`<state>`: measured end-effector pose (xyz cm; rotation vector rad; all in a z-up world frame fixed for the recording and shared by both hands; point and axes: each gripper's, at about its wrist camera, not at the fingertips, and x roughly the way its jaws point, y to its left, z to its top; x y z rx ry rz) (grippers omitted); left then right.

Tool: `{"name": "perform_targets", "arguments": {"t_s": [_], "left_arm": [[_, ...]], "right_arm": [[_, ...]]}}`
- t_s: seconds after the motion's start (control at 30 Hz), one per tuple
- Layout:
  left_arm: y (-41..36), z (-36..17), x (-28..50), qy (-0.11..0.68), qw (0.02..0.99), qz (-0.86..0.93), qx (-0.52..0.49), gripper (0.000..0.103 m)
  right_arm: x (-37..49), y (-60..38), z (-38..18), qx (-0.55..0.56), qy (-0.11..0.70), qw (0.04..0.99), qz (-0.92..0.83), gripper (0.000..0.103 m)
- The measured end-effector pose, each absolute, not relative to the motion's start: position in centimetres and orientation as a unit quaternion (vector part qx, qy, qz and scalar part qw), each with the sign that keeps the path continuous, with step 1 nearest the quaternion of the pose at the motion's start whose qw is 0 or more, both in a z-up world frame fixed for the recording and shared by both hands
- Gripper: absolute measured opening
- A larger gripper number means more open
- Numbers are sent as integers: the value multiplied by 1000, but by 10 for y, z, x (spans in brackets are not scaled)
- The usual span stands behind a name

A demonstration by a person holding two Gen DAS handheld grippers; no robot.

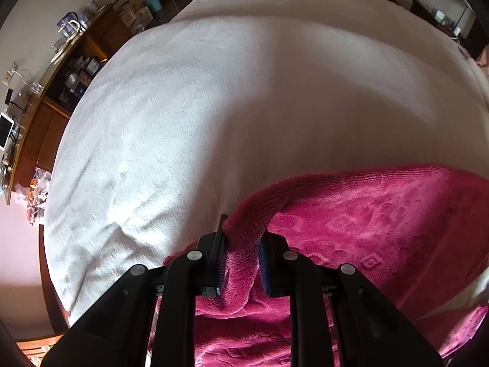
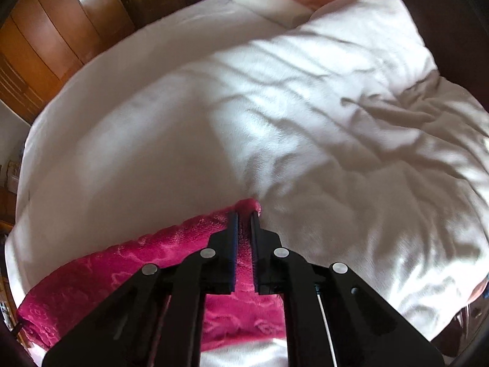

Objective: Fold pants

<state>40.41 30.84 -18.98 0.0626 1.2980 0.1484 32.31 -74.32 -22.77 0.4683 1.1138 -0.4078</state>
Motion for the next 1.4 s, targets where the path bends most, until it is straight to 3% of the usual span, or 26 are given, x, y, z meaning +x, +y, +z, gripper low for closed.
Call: {"name": "perform_targets", "arguments": {"t_s": [0.6,1.0,1.4], "left_arm": [[335,-133,321,554,832,0,28,17],[352,-119,191,546,836,45,5,16],[348,-171,81,587,803,93,53,16]], "right_arm": [[179,-714,-177,249,464,812,-252,5],[71,-728,-214,291,470,789,-269,5],[-1,-730,-273,298,512,761,-264,4]]}}
